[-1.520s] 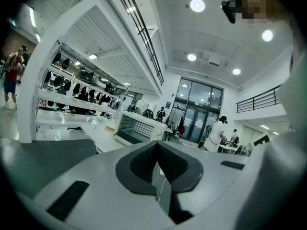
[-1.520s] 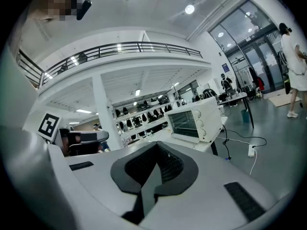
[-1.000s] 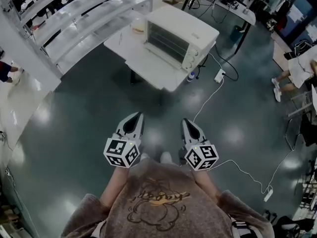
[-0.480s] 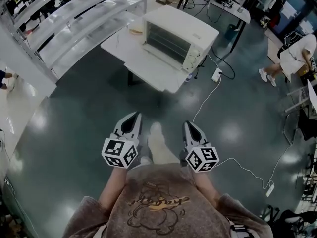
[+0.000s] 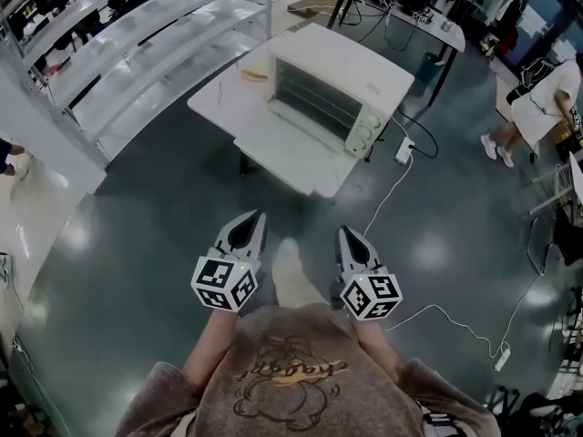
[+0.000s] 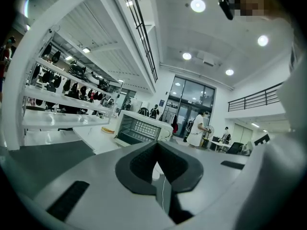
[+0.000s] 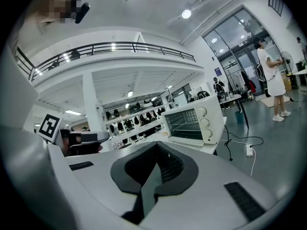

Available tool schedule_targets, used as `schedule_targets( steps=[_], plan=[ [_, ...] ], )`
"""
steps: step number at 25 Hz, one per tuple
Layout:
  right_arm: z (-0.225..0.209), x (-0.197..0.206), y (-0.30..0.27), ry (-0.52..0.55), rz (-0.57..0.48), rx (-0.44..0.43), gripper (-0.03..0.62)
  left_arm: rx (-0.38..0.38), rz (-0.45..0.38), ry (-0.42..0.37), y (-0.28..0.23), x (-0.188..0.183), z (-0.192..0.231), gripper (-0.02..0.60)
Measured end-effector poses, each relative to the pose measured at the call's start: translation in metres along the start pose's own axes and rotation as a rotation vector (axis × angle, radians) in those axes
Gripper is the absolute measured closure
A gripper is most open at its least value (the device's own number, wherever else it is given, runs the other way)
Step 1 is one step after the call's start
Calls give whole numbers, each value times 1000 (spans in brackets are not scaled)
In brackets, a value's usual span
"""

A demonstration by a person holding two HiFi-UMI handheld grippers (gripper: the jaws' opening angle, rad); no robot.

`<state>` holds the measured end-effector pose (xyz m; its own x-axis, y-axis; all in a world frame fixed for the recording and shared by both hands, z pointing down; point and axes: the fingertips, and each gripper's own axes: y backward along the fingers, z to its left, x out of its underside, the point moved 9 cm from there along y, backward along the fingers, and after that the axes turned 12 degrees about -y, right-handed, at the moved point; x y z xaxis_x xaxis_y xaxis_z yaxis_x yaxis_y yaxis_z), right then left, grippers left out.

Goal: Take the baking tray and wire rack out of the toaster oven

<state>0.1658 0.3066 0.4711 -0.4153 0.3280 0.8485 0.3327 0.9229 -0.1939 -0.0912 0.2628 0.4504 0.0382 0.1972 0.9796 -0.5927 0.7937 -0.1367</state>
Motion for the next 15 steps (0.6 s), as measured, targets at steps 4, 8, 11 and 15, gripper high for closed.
schedule_targets(
  steps=[4,8,11,15],
  plan=[
    [2,-18,-37,12,6,1,595,15,6,0,-29,-18,23,581],
    [-1,-44,-76,14,4,-4,595,26,14,-8,-64,-37,44,581],
    [-7,-64,-104,22,6,-1,595,40,16,3,-98,-47,59,581],
    [-21,-84,-143,20,-1,-9,595,63,8,7,-151,-57,75,581]
  ],
)
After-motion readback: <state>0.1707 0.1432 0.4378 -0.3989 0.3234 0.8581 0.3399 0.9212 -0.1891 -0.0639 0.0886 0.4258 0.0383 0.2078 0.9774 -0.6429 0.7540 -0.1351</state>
